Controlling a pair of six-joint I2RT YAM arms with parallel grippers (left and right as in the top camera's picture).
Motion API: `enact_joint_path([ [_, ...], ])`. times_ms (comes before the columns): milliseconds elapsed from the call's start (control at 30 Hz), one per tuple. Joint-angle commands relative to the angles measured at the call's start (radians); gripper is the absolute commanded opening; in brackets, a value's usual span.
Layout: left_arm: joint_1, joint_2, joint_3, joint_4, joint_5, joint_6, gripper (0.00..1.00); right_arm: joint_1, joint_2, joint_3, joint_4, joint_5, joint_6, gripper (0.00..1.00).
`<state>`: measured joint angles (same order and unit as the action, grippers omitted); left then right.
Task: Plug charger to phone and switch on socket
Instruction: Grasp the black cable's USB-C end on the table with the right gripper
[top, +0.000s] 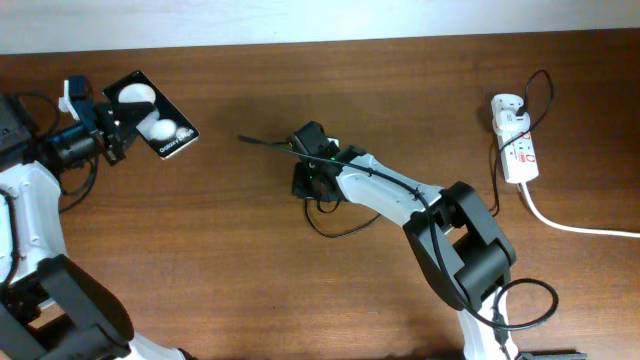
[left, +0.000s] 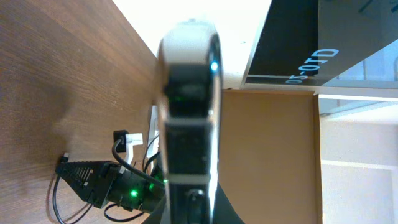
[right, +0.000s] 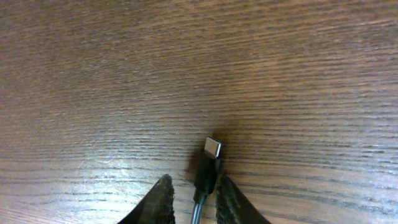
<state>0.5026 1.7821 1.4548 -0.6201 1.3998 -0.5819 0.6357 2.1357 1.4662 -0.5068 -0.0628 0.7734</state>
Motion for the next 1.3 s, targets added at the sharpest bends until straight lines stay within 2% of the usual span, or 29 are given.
enact_joint_path([
  [0, 0.0, -0.023, 0.008, 0.004, 0.048, 0.024, 0.0, 0.006, 0.032, 0.013, -0.004, 0.033, 0.002, 0.1],
  [33, 0.0, -0.023, 0.008, 0.004, 0.048, 0.024, 0.0, 0.006, 0.032, 0.013, -0.01, 0.045, 0.0, 0.04],
  [67, 0.0, -0.023, 0.008, 0.004, 0.048, 0.024, 0.0, 0.006, 0.032, 0.013, -0.008, 0.053, -0.032, 0.04],
  [133, -0.001, -0.023, 0.008, 0.004, 0.048, 0.024, 0.0, 0.006, 0.031, 0.018, -0.01, 0.076, -0.195, 0.04],
  [200, -0.001, -0.023, 0.008, 0.004, 0.048, 0.024, 0.0, -0.003, 0.031, 0.06, -0.098, 0.085, -0.341, 0.04],
  [267, -0.001, -0.023, 0.008, 0.004, 0.043, 0.024, 0.0, -0.018, 0.031, 0.156, -0.262, 0.087, -0.467, 0.04],
  [367, -0.025, -0.023, 0.008, 0.004, 0.032, 0.03, 0.0, -0.018, 0.031, 0.206, -0.328, 0.086, -0.579, 0.04],
  [567, -0.122, -0.023, 0.008, 0.004, -0.013, 0.054, 0.0, -0.022, 0.056, 0.206, -0.345, -0.029, -0.521, 0.04],
  [900, -0.137, -0.023, 0.008, 0.0, -0.032, 0.054, 0.0, -0.021, 0.137, 0.204, -0.354, -0.077, -0.521, 0.04],
  [1100, -0.137, -0.023, 0.008, 0.0, -0.032, 0.054, 0.0, -0.02, 0.177, 0.198, -0.359, -0.077, -0.509, 0.2],
  [1267, -0.137, -0.023, 0.008, -0.003, -0.032, 0.053, 0.0, -0.02, 0.177, 0.198, -0.362, -0.077, -0.488, 0.18],
])
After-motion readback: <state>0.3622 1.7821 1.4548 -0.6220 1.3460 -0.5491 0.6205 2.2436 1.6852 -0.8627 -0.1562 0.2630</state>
